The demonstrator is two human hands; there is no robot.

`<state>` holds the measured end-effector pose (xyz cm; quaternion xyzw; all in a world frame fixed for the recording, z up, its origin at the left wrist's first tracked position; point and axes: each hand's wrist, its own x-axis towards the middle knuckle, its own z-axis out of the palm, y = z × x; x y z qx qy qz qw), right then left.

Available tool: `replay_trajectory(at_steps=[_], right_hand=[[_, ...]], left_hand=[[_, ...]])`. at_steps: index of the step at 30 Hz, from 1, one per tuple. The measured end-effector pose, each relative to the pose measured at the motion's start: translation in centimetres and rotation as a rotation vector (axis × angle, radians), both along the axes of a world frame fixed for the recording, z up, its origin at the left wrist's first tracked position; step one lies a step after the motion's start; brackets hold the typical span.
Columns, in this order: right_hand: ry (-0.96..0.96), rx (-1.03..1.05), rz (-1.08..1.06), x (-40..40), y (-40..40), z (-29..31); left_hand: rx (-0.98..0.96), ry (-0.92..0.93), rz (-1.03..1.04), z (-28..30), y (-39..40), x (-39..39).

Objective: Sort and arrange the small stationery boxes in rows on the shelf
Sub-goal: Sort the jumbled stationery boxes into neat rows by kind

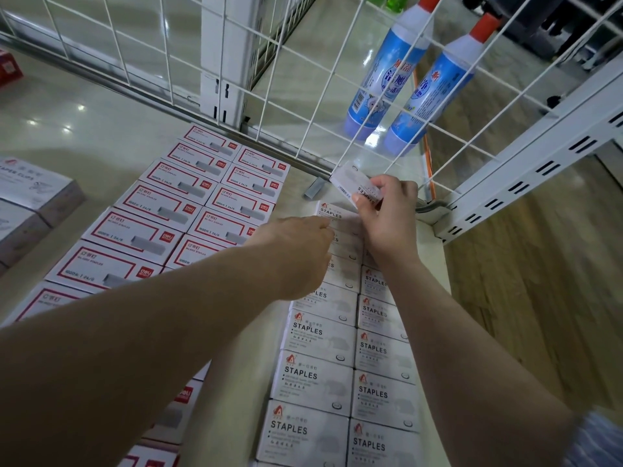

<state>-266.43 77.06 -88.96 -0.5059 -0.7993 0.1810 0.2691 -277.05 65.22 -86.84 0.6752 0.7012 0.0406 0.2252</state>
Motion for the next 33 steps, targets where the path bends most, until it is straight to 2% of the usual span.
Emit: replay_trajectory(at_steps=[6,9,15,22,28,33], right_hand=[[-0.016,0.022,0.02,1.7,-0.8,0.4],[-0.007,0.021,0.045,2.7,-2.0,0.6],[-0.018,-0.078,0.077,4.7,-4.2,0.6],[-0.109,-0.203,0.044,5.8,-6.9,1.4],[-0.098,-0.3,-0.052,6.5,-7.5,2.1],[-0.069,-0.242,-0.021,6.5,-8.3,2.4]], left_hand=[[0.024,0.041,0.001,0.0,-0.2,0.4],[0.048,-0.011,0.034,0.0,-0.3,0.5],[0.099,-0.094,0.128,0.5,-1.6,0.9],[0.135,-0.028,0.156,1.4,-3.6,1.5],[0.138,-0.096,0.168,1.9,-4.6,1.6],[0.115,-0.187,0.237,1.8,-5.1,1.4]])
